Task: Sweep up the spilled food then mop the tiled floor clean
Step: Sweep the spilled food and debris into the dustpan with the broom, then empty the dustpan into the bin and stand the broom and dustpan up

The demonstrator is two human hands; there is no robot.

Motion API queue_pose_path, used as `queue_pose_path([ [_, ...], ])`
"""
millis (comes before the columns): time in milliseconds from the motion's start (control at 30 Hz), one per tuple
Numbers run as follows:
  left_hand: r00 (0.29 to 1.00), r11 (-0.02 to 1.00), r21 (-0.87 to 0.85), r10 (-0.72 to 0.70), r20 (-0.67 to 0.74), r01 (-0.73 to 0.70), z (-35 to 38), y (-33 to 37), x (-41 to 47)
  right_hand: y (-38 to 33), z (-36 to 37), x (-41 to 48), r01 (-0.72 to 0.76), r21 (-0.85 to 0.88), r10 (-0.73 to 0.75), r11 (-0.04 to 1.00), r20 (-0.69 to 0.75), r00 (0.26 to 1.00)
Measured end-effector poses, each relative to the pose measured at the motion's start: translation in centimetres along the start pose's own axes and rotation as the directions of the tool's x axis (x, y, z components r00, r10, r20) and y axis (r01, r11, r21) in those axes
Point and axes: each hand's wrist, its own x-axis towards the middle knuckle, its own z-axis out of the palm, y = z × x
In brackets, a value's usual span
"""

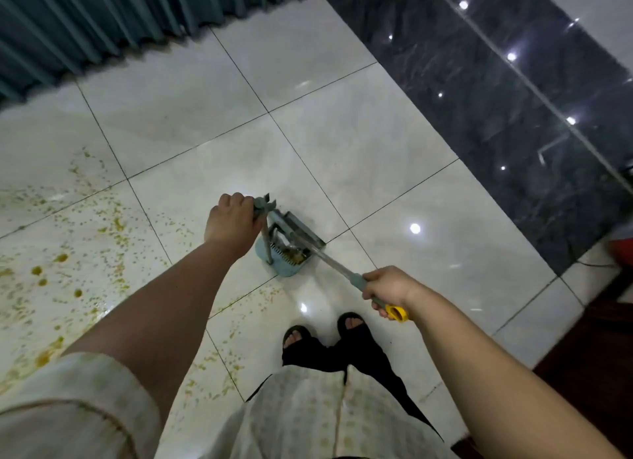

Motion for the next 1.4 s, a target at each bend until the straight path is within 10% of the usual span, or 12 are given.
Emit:
queue_pose_path([
  [667,0.889,0.846,-0.394,-0.439,-0.132,0.359,-0.4,-0.4,-6.7,2.5,0.1,3.9,0.213,-0.009,-0.209,0.977,-0.228,0.951],
  [1000,0.331,0.299,-0.748,-0.937,-0.113,0.592,-1.8,5.8,-17.9,-1.6,-3.6,3.7,0.376,-0.272,-0.389,0.886,0.004,0.921],
  [1400,-0.323,-0.137,-0.867,-0.946,-0.029,0.479,-1.3,17.1,-33.9,-1.2,0.2,-0.9,0.544,-0.624,-0.401,0.561,0.37,0.838],
])
